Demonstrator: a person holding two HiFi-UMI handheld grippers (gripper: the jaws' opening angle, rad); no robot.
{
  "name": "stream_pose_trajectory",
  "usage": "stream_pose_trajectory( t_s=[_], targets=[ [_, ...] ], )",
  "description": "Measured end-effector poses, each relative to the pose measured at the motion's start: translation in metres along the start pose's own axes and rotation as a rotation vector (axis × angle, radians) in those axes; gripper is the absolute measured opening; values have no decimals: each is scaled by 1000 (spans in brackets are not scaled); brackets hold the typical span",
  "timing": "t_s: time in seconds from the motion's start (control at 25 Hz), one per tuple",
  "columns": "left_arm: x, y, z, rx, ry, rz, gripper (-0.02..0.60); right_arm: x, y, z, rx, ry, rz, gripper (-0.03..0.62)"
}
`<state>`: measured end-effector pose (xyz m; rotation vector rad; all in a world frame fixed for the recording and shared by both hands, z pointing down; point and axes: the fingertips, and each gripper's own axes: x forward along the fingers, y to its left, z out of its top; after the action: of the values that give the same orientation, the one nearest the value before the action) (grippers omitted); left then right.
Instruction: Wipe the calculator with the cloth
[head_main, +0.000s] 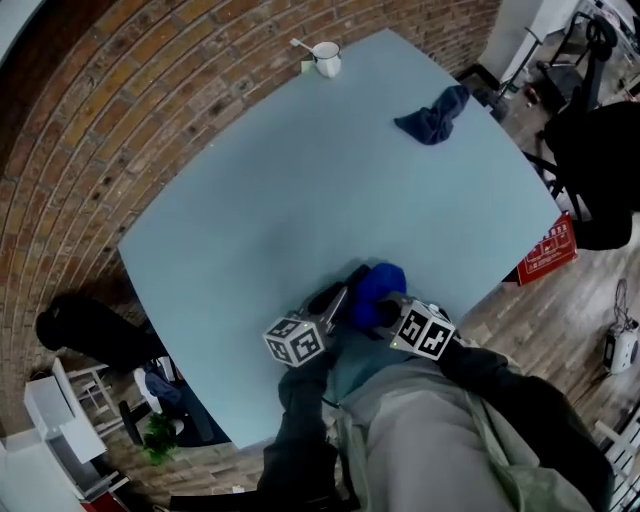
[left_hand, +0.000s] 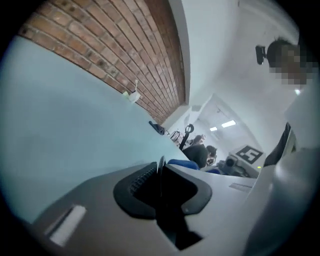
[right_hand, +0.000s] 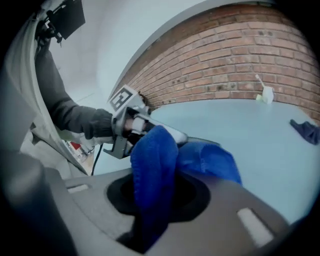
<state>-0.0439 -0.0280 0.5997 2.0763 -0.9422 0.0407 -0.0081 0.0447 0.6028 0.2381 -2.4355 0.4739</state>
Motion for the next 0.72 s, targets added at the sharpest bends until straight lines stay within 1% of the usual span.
stream_pose_trajectory(
  t_s=[0.04, 0.12, 0.16, 0.2, 0.24, 0.28, 0.36, 0.44, 0.48, 0.52, 0.56, 0.6, 0.64, 0.72],
  targets=[
    [-8, -3, 1, -43, -49, -3, 44, -12, -14, 1, 30, -32, -54, 84],
    [-26, -9, 11, -107, -155, 0, 44, -41, -52, 9, 108, -116, -186, 84],
    [-33, -13, 18, -130, -207, -3, 44, -52, -65, 16, 138, -155, -221, 84],
    [-40, -18, 26, -150, -257, -10, 44, -59, -69, 26, 145, -184, -226, 84],
    [-46, -23, 34, -168, -303, -15, 43, -61, -64, 40, 119, -199, -208, 84],
    [-51, -28, 42, -181, -343, -10, 44, -59, -50, 55, 67, -196, -174, 84],
    [-59, -41, 59, -192, -408, 15, 44, -47, 0, 82, -67, -153, -64, 84],
    [-69, -53, 75, -192, -473, 21, 44, -36, 55, 98, -179, -108, 59, 83],
    [-76, -59, 83, -185, -503, 18, 44, -35, 73, 102, -215, -98, 94, 81],
    [-85, -64, 90, -174, -527, 16, 44, -38, 82, 105, -235, -100, 107, 67],
    [-94, -68, 96, -160, -548, 17, 44, -45, 81, 108, -237, -116, 102, 69],
    [-104, -72, 101, -144, -565, 19, 44, -55, 71, 114, -224, -148, 79, 69],
    [-113, -76, 105, -131, -579, 18, 44, -69, 56, 121, -206, -193, 33, 71],
    [-129, -81, 109, -118, -600, 13, 44, -99, 13, 135, -166, -276, -106, 71]
  ],
)
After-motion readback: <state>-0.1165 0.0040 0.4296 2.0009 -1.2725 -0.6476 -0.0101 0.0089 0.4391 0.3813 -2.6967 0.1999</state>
